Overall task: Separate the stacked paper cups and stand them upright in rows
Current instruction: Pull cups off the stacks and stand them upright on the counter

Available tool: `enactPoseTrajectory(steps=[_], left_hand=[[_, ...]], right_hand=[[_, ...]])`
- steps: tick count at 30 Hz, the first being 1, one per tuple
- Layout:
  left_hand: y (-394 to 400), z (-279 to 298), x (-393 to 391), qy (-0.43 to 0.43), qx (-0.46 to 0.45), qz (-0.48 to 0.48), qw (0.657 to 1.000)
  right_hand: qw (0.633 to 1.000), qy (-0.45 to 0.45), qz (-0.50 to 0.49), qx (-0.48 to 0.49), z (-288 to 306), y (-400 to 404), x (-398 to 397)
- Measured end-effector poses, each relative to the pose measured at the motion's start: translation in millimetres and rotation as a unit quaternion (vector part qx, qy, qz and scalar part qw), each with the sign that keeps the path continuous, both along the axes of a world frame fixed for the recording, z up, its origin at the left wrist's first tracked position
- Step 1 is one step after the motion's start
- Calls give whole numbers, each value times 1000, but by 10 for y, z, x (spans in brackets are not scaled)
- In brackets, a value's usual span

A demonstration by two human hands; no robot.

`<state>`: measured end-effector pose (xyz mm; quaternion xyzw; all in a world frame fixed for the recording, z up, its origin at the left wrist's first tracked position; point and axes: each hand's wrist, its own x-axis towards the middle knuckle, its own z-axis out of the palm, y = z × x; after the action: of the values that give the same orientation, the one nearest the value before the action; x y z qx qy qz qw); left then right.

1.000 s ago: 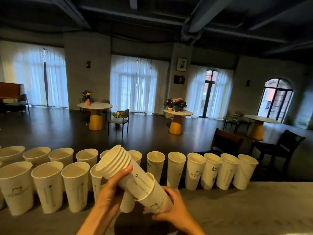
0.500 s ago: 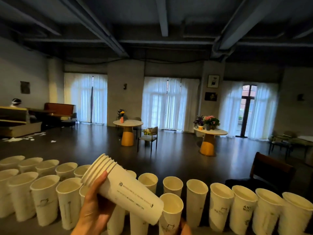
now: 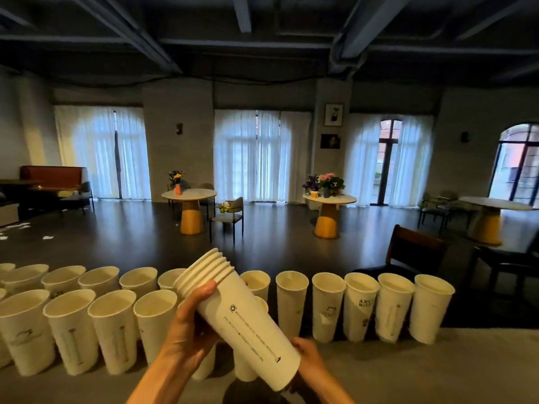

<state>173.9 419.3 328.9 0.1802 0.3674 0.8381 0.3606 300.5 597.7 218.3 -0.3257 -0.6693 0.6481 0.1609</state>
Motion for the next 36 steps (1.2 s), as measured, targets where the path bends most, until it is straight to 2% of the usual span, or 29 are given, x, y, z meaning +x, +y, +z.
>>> enactPoseTrajectory(steps=[2, 4, 5, 6, 8, 11, 14, 20, 31, 36], left_hand=[[164, -61, 155, -14, 8, -29, 999], [328, -104, 350, -27, -2, -50, 998], [414, -141, 427, -29, -12, -51, 998], [475, -166, 485, -24, -18, -51, 998], [559, -207, 603, -6, -31, -62, 998], [611, -199, 695, 37, -45, -55, 997], [638, -183, 708, 82, -53, -18, 995], [554, -59, 499, 144, -32, 39, 988], [292, 211, 98, 56, 7, 88, 995], [296, 162, 54, 64, -2, 61, 996]], right_hand=[[981, 72, 64, -167, 173, 54, 224], [964, 137, 108, -199, 326, 42, 464], [967, 141, 123, -174, 361, 45, 573], [953, 147, 172, -200, 383, 57, 644], [951, 113, 204, -204, 348, 129, 789], [972, 75, 179, -135, 328, 206, 895], [993, 15, 117, -8, 366, 219, 868], [985, -4, 42, 167, 203, 288, 667], [994, -20, -40, 104, -210, 319, 183], [994, -31, -11, 102, -184, 344, 162]])
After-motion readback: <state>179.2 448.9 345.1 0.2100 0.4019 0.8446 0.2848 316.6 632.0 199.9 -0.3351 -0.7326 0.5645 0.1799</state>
